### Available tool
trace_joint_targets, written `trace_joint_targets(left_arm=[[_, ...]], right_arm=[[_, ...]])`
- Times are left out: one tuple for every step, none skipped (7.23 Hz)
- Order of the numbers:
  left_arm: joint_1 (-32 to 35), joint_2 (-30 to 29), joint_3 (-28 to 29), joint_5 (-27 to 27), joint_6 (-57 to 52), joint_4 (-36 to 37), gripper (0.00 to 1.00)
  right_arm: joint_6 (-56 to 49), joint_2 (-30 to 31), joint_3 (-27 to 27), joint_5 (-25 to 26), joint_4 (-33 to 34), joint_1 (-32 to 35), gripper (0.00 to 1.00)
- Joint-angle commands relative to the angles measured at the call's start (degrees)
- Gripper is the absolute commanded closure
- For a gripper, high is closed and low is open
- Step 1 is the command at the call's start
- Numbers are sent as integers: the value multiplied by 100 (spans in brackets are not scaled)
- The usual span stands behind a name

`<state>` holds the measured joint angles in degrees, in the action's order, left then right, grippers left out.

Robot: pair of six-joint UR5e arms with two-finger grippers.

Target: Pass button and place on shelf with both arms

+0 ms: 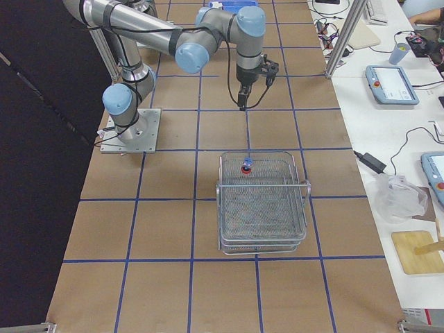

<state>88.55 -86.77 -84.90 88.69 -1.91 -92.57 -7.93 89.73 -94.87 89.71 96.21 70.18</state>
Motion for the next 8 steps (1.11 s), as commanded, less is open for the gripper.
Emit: trace_joint_targets(left_arm=[[-4, 28, -18, -10, -2, 28, 0], [-13, 37, -26, -1, 7, 28, 0], [-4, -76, 26, -1, 7, 89, 0], [-4, -25, -26, -1, 7, 133, 0], [-4, -25, -26, -10, 7, 134, 0], [-4, -25, -26, -19, 7, 142, 0], [-4, -33, -26, -19, 7, 142, 0], [-4, -33, -26, -19, 7, 142, 0]], right_arm=[[116, 53, -14, 38, -95, 1413, 0], [142, 44, -22, 64, -129, 1698, 0], [99, 183, -118, 20, -286, 1710, 0], [38, 307, -302, 64, -314, 1701, 0], [124, 552, -469, 55, -479, 1710, 0], [125, 658, -619, 55, -664, 1710, 0], [134, 851, -629, 38, -674, 1736, 0], [125, 940, -638, 38, -692, 1841, 0]])
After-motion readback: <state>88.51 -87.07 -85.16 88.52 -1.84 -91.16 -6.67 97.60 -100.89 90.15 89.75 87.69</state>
